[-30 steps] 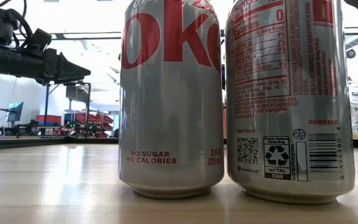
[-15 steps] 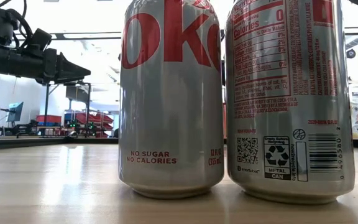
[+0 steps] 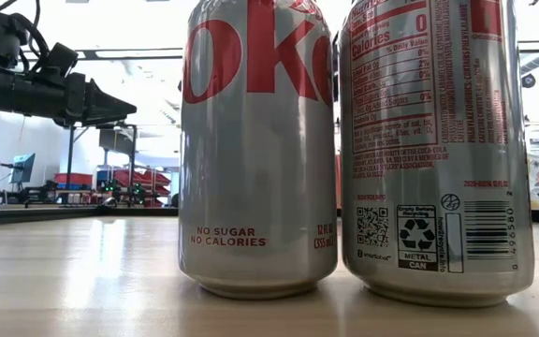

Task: Place canned beverage on shelf
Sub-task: Put the right silver soda can on the shelf

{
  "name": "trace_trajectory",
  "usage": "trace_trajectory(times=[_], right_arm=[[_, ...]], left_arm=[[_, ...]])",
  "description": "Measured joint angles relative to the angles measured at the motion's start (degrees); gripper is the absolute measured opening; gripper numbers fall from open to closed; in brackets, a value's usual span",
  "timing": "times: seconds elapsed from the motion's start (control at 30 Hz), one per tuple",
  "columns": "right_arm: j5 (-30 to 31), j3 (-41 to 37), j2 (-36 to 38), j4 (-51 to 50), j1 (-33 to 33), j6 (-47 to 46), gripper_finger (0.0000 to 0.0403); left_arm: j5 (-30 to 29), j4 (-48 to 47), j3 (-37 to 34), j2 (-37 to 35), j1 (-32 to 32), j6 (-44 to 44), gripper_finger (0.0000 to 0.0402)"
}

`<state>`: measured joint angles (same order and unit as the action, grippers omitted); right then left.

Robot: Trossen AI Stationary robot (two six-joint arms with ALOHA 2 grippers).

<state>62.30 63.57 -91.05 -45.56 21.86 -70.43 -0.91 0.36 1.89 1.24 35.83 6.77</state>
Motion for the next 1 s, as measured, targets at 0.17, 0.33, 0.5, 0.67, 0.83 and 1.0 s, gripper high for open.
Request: trace_trajectory(times=[0.17, 0.33, 0.5, 0.67, 0.83, 1.0], right_arm=[[-13.78, 0.0, 5.06, -11.04, -1.31, -8.53, 0.0334], [-36.3, 0.0, 11.33, -16.62, -1.76, -13.28, 0.0331], [-55.75, 0.0, 14.96, -18.68, -1.86, -13.6, 0.0329], [-68.48, 0.0, 14.4, -18.66, -4.71, -14.42, 0.0329], [-70.1, 1.64, 11.58, -18.54, -12.11, -16.8, 0.0329], [-69.81, 5.51, 8.84, -18.87, -20.54, -19.11, 0.0329]], left_arm=[[-0.01, 0.0, 0.01, 0.01, -0.01, 0.02, 0.0398], [0.0, 0.0, 0.0, 0.0, -0.02, 0.0, 0.0398], [-0.01, -0.02, 0.02, 0.02, 0.0, 0.01, 0.0398], [0.0, -0.01, 0.0, 0.01, 0.0, 0.01, 0.0398], [0.0, -0.02, 0.0, 0.02, 0.0, 0.0, 0.0398], [-0.02, 0.0, 0.02, 0.0, 0.0, 0.01, 0.0398]])
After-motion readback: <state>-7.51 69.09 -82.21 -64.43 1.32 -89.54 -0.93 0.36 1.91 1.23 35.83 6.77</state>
